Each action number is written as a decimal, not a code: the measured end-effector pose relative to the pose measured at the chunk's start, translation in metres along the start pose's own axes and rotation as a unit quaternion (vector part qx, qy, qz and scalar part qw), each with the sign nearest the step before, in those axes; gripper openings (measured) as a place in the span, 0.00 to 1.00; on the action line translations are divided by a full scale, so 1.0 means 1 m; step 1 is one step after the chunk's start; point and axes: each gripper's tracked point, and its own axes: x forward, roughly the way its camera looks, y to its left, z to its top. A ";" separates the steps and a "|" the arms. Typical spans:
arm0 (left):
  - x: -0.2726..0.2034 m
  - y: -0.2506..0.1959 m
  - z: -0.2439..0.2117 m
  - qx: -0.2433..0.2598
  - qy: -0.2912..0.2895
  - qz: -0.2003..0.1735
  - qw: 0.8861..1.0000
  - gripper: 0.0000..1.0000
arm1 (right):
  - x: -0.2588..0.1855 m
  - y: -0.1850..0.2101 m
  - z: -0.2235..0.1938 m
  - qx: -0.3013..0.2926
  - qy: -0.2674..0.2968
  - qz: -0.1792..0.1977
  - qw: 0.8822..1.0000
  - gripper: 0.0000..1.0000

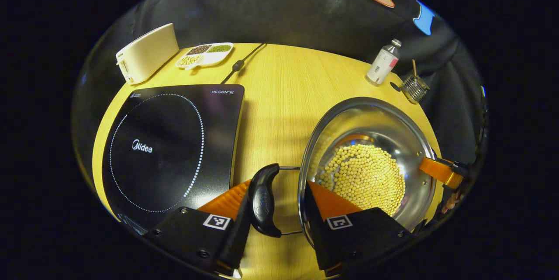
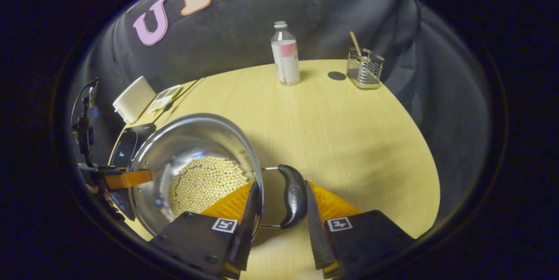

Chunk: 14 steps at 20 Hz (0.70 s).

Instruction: First push the handle of the pot to place it horizontally, then grasp the pot with both hands and set it on the induction cooktop.

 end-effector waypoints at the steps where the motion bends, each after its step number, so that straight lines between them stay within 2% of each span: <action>1: 0.001 0.000 0.001 -0.003 -0.004 -0.004 1.000 0.65 | -0.001 0.001 -0.001 0.010 0.002 0.008 1.000 0.56; 3: 0.000 0.000 0.000 -0.007 -0.001 -0.009 1.000 0.63 | -0.002 0.002 -0.001 0.028 0.012 0.028 0.999 0.50; 4: 0.000 0.000 -0.001 -0.008 0.003 -0.008 1.000 0.61 | 0.000 0.002 -0.001 0.037 0.018 0.036 0.999 0.54; 6: -0.004 -0.002 -0.003 -0.010 0.011 -0.009 1.000 0.59 | -0.004 0.000 -0.003 0.040 0.027 0.034 0.998 0.44; 7: -0.006 -0.003 -0.003 -0.012 0.013 -0.009 1.000 0.59 | -0.006 -0.001 -0.006 0.041 0.031 0.033 0.998 0.49; 8: -0.011 -0.004 -0.004 -0.013 0.015 -0.009 1.000 0.58 | -0.009 -0.001 -0.006 0.046 0.033 0.035 0.998 0.43; 9: -0.016 -0.006 -0.003 -0.016 0.010 -0.011 1.000 0.58 | -0.014 -0.001 -0.004 0.052 0.032 0.038 0.997 0.43; 10: -0.022 -0.009 0.000 -0.016 0.005 -0.014 1.000 0.58 | -0.019 -0.002 -0.002 0.055 0.028 0.042 0.997 0.49; 14: -0.053 -0.006 0.011 -0.001 -0.015 -0.006 1.000 0.59 | -0.040 0.007 0.004 0.059 0.014 0.055 0.997 0.49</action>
